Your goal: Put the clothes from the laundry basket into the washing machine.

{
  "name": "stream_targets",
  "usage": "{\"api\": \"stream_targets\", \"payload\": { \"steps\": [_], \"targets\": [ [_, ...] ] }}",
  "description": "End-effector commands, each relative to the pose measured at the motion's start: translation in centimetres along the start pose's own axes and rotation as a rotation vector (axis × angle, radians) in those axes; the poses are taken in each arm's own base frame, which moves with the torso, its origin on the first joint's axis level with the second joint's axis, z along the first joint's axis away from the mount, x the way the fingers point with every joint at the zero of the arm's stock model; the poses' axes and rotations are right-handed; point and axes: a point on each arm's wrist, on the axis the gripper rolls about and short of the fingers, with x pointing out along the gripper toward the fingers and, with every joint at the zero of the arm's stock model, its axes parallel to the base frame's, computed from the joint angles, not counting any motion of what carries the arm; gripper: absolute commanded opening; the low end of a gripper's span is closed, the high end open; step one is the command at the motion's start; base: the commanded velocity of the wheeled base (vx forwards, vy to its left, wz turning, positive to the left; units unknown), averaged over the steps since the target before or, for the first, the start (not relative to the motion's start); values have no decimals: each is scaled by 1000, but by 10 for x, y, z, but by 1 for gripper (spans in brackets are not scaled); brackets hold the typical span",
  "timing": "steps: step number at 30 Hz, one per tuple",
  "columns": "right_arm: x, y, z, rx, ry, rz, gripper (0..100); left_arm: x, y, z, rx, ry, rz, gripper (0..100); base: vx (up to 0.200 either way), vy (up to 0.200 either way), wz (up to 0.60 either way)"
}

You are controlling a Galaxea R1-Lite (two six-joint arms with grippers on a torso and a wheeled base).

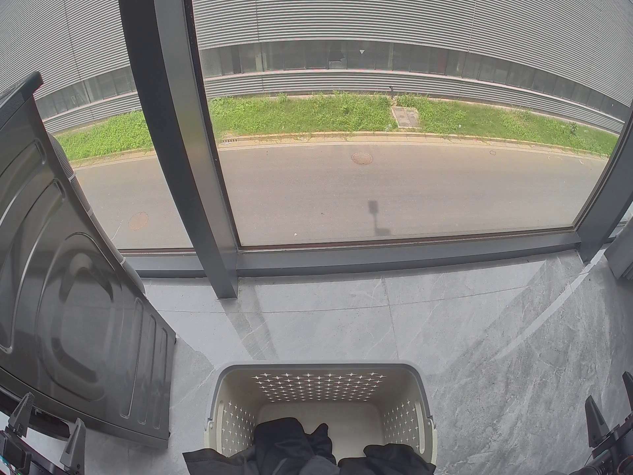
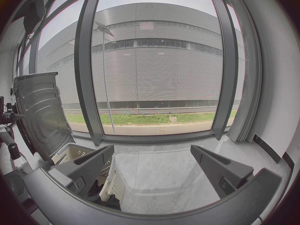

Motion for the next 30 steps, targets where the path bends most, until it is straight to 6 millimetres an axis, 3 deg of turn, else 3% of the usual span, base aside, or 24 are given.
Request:
{"api": "stream_targets", "payload": {
  "steps": [1, 14, 30],
  "targets": [
    [1, 0, -5, 0, 9, 0, 100, 0, 0, -5, -1, -1, 1, 100, 0, 0, 0],
    [1, 0, -5, 0, 9, 0, 100, 0, 0, -5, -1, -1, 1, 100, 0, 0, 0],
    [1, 0, -5, 0, 9, 0, 100, 0, 0, -5, -1, -1, 1, 100, -200, 0, 0]
  ]
}}
